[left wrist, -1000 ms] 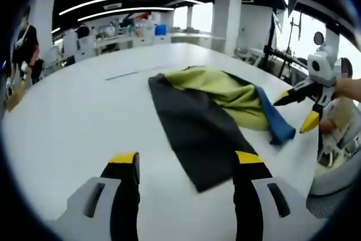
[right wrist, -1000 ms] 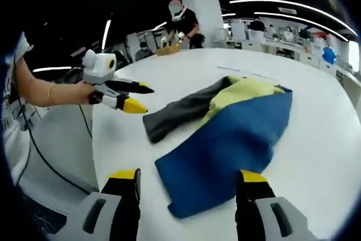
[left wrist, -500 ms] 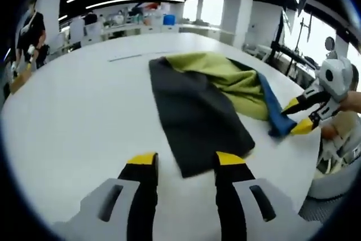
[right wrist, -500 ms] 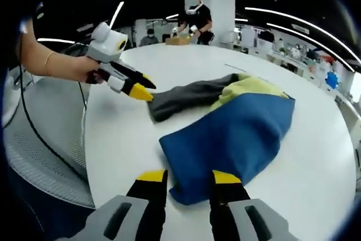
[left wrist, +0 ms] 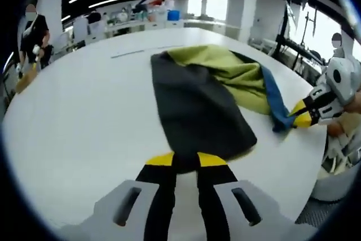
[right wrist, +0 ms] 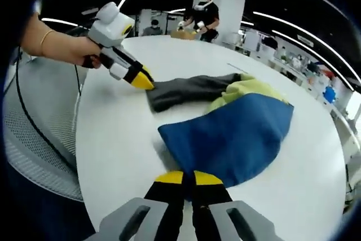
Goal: Fold the garment on the visible template until the final outline fits inside the template.
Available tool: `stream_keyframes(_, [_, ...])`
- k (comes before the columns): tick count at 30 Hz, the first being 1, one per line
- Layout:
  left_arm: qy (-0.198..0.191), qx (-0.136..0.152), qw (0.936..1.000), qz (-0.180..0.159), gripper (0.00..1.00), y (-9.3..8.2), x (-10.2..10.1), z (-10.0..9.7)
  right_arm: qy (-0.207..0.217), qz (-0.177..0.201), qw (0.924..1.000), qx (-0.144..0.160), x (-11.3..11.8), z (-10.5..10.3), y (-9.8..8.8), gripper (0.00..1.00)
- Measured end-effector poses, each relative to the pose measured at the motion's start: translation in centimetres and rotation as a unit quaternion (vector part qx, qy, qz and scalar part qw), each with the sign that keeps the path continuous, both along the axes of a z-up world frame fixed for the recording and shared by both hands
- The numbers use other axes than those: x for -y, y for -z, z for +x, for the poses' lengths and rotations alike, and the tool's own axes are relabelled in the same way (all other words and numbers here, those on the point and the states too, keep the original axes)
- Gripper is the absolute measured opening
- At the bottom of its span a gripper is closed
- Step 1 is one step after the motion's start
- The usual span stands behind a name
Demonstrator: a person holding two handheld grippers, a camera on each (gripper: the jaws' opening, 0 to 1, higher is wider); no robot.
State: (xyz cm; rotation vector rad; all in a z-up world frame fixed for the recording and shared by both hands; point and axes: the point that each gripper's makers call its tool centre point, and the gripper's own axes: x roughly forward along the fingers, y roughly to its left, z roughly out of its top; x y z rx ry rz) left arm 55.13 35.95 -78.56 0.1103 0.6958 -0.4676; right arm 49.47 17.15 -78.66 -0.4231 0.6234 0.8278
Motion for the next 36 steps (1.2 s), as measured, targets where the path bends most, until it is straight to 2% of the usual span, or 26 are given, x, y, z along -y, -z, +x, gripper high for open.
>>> stream_keyframes(7, [-0.013,-0.007,0.9998,-0.011,0.00,0.0,-0.4,0.3,-0.001,0.028,0.9995,-0.012,-0.1,-0.2,-1.3,0.00])
stream_keyframes(12, [-0.009,-0.015,0.9998,-0.014,0.00,-0.3,-0.8,0.2,0.014,0.061,0.9980,-0.013,0.4,0.5,-3.7,0.00])
stream_keyframes(14, [-0.003,-0.005,0.9998,-0.018,0.00,-1.3,-1.2,0.2,0.030,0.083,0.9956,-0.032,0.6,0.7,-4.9,0.00])
stream_keyframes(16, [-0.001,0.000,0.9999,-0.013,0.00,-1.9,-1.7,0.3,0.028,0.088,0.9956,-0.016,1.0,1.3,-6.3,0.00])
stream_keyframes(20, [0.000,0.015,0.9999,-0.006,0.00,-3.1,-2.9,1.0,0.055,0.117,0.9916,0.001,2.1,3.0,-8.9,0.00])
stream_keyframes(22, [-0.002,0.023,0.9997,-0.004,0.00,-3.6,-3.6,1.5,0.062,0.112,0.9917,0.005,2.7,3.5,-9.4,0.00])
stream_keyframes(23, [-0.005,0.027,0.9996,-0.002,0.00,-3.8,-3.9,1.8,0.081,0.100,0.9916,0.008,3.6,4.2,-9.8,0.00])
stream_keyframes(24, [-0.006,0.028,0.9996,0.001,0.00,-3.9,-4.2,1.9,0.090,0.095,0.9911,0.023,4.4,5.0,-10.5,0.00])
stream_keyframes(27, [-0.015,0.030,0.9994,0.005,0.00,-4.2,-5.3,2.5,0.121,0.101,0.9868,0.036,6.0,6.6,-11.7,0.00])
stream_keyframes(31, [-0.023,0.030,0.9993,0.005,0.00,-4.3,-6.2,3.1,0.180,0.056,0.9812,0.041,9.7,8.5,-11.1,0.00])
stream_keyframes(34, [-0.028,0.032,0.9990,0.015,0.00,-4.3,-7.1,3.6,0.213,0.056,0.9747,0.038,11.4,9.3,-10.7,0.00])
stream_keyframes(36, [-0.032,0.032,0.9988,0.016,0.00,-4.3,-7.7,4.0,0.220,0.047,0.9734,0.043,12.4,9.8,-10.5,0.00])
